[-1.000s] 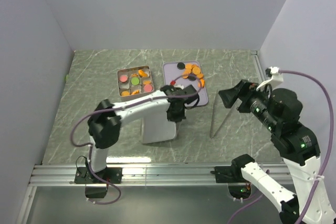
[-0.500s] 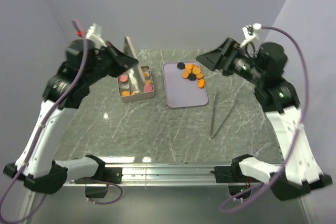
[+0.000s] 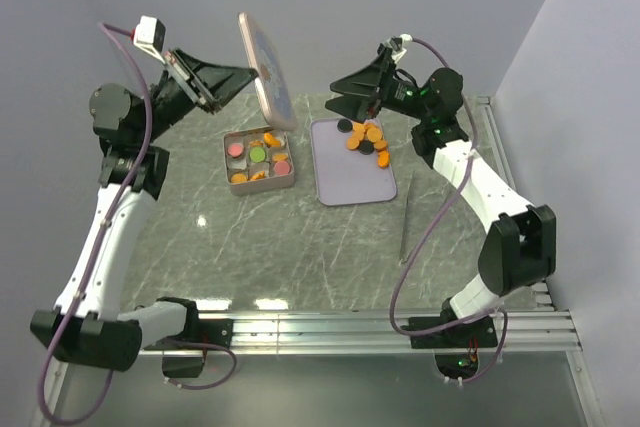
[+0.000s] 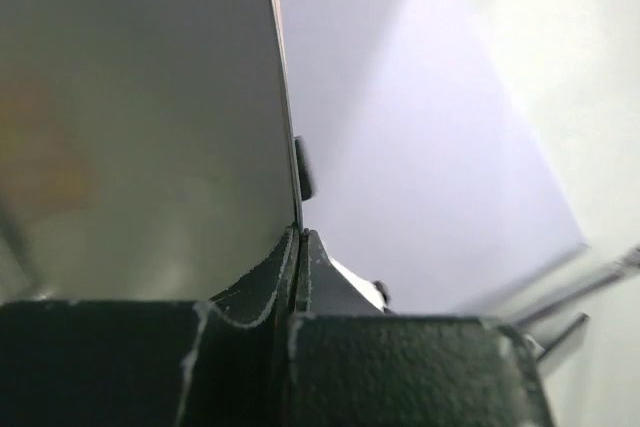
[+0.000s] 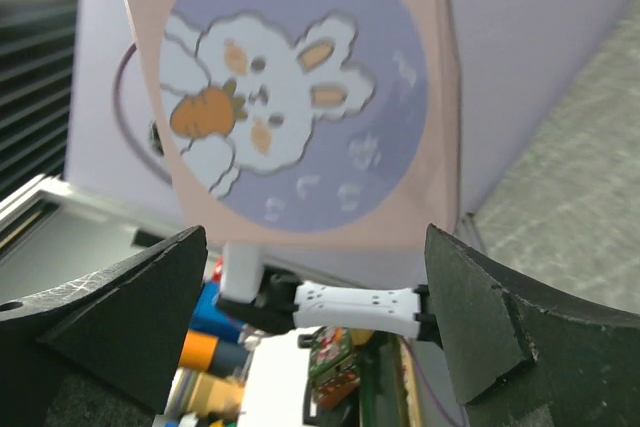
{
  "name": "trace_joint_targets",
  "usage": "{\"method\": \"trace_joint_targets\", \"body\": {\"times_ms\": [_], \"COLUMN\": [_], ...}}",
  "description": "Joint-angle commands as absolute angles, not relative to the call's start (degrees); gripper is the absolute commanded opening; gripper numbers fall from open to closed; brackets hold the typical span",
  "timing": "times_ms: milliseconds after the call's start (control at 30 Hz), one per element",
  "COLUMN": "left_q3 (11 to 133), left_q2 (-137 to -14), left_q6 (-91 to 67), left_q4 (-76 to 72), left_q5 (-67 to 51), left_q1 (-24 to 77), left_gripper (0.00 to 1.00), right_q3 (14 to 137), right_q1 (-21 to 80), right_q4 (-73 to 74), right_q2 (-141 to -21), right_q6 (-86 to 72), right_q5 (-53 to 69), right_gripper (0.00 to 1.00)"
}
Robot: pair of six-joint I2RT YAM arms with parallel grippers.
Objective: Pack the cookies
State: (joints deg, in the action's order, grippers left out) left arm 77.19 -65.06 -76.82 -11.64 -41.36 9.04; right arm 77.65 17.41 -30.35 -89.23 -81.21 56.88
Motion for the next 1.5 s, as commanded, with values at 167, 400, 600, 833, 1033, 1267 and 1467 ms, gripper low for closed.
{"method": "trace_joint_targets", "body": {"times_ms": [167,400,600,833,1033,1267,1467], "left_q3": [81.21,80.95,79.37,77.7,74.1,71.72,67.24], "left_q2": [-72.15,-73.3,-71.99,-70.75,-69.0,-66.01,-62.59], "left_q6": [-100.27,-103.09,-103.27,-101.6,-99.5,-94.75,-92.64], "left_q4": [-53.85,-57.65,-58.27,-56.6,-53.45,-42.29,-33.94], "left_q5": [-47.81,-46.93,-46.58,-46.5,-45.7,-44.39,-43.24], "left_q1": [8.09,8.17,8.17,8.17,8.17,7.65,4.92], "left_gripper": [0.0,0.0,0.0,0.01,0.0,0.01,0.23], "right_q3": [82.35,86.75,88.68,91.58,92.2,90.53,89.48], "right_q1": [18.81,20.83,21.79,23.9,25.22,25.49,25.49], "right_q4": [-56.52,-57.3,-60.82,-65.99,-77.78,-78.74,-84.28], "right_q2": [-95.62,-100.63,-102.39,-104.32,-106.09,-103.54,-104.33], "right_q6": [-96.68,-97.11,-100.55,-105.36,-113.03,-111.88,-116.45], "right_q5": [58.27,57.05,56.6,55.38,53.26,52.12,50.72], "right_gripper": [0.96,0.96,0.96,0.89,0.65,0.42,0.23]}}
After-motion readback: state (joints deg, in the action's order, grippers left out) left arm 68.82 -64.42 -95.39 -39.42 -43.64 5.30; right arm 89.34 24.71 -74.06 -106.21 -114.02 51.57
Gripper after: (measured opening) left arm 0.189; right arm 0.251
